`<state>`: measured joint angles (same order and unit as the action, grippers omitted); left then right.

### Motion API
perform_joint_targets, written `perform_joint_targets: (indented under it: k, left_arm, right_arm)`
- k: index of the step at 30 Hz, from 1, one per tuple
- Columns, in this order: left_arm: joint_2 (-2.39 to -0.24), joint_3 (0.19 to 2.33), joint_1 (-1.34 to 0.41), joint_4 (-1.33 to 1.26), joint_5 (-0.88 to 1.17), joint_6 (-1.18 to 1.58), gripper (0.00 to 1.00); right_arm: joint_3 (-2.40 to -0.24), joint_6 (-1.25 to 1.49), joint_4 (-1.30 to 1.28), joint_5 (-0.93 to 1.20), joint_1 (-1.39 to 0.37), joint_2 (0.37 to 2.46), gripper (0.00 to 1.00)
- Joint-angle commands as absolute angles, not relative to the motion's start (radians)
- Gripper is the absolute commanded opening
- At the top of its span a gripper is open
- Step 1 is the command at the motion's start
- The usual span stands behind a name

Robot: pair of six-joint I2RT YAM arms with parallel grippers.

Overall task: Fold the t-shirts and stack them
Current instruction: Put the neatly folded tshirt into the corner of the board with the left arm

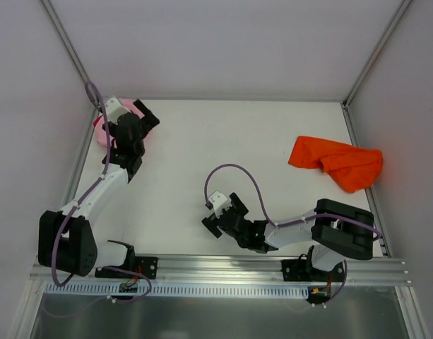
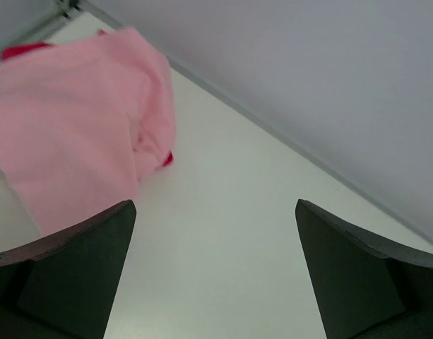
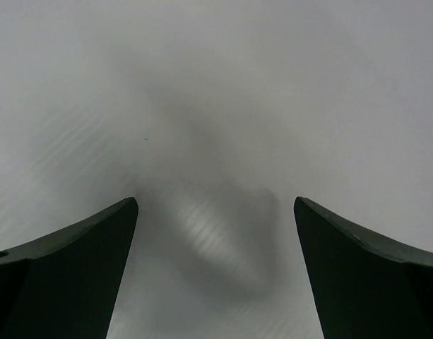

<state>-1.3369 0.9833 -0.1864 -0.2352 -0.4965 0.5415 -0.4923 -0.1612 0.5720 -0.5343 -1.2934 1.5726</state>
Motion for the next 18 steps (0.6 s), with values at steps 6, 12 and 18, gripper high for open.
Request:
perform_joint_targets:
  k: [6, 12, 18]
  left_arm:
    - [-1.249, 0.723, -0.445, -0.322, -0.526, 0.54, 0.99]
    - [-1.178, 0.606, -0.59, -0.249, -0.561, 0.545, 0.99]
    - [-1.095, 0.435, -0.637, -0.354, -0.529, 0.535, 0.99]
  right_arm:
    - [-0.529, -0.061, 0.388, -0.902, -1.312, 1.519, 1.0]
    - [-0.601, -0.112, 0.339, -0.954, -1.304, 1.483, 1.0]
    - [-0.768, -0.126, 0.233, -0.91, -1.263, 1.538, 1.0]
